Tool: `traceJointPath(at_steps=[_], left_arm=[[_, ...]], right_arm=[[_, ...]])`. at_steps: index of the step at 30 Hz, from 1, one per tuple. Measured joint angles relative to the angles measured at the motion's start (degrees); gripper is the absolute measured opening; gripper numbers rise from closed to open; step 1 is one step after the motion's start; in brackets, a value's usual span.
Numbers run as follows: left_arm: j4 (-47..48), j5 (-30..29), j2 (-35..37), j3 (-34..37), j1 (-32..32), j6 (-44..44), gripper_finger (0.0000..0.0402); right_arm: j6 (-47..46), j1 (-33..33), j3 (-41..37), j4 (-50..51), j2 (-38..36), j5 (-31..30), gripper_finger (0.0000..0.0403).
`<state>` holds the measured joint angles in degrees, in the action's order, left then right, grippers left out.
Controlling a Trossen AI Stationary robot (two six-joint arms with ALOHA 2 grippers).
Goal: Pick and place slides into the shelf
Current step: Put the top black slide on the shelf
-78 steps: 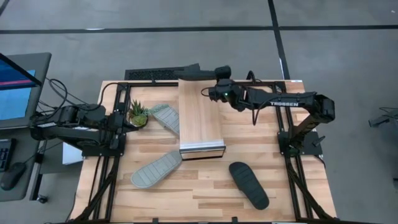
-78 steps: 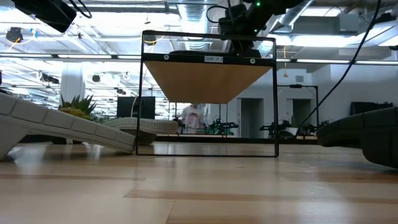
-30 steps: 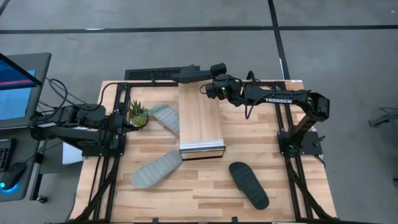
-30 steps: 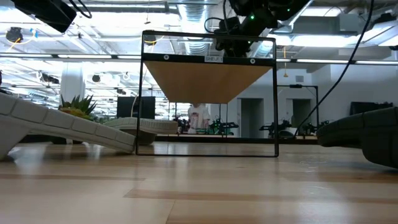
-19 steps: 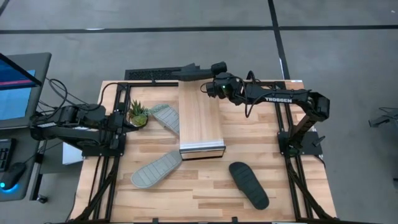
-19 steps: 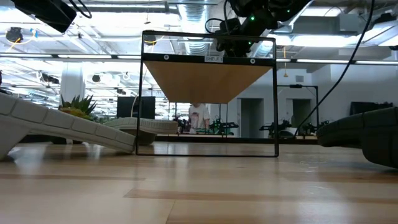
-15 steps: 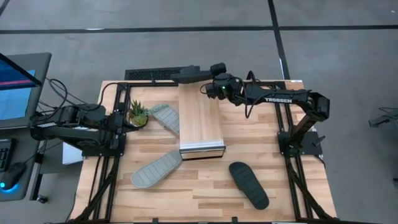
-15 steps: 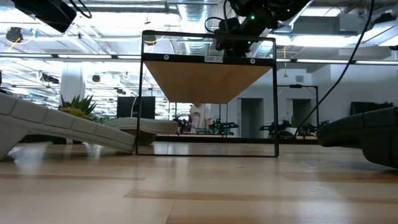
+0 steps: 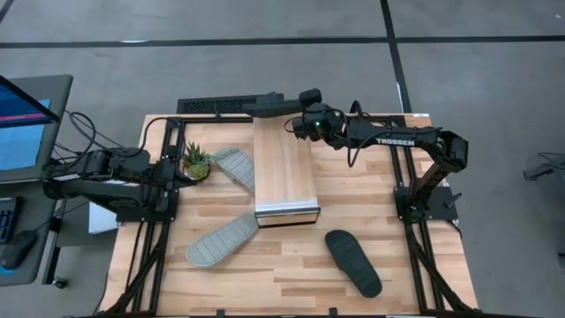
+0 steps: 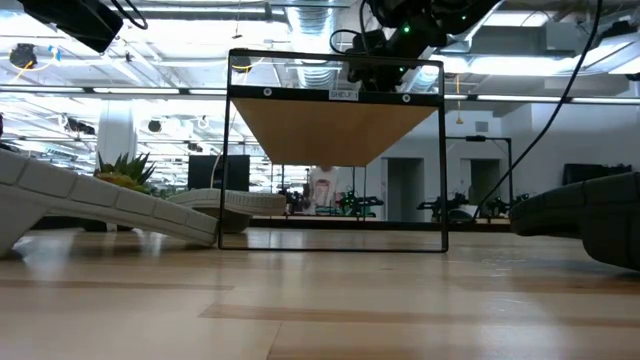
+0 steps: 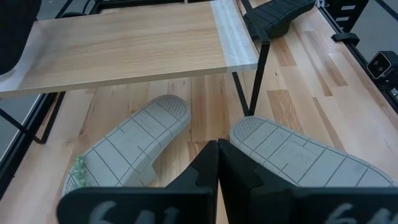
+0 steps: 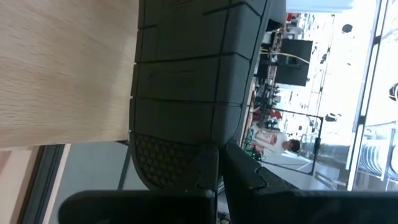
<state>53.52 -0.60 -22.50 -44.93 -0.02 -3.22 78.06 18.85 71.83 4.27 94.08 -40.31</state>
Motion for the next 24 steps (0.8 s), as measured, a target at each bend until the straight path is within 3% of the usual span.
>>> traceJointPath(at_steps=[24], left_arm=[[0.00,0.00,0.00,0.00,-0.02,0.00,0.0000]], right_arm=[[-0.52,-0.07,0.00,3.04,-0.02,0.02,0.0017]])
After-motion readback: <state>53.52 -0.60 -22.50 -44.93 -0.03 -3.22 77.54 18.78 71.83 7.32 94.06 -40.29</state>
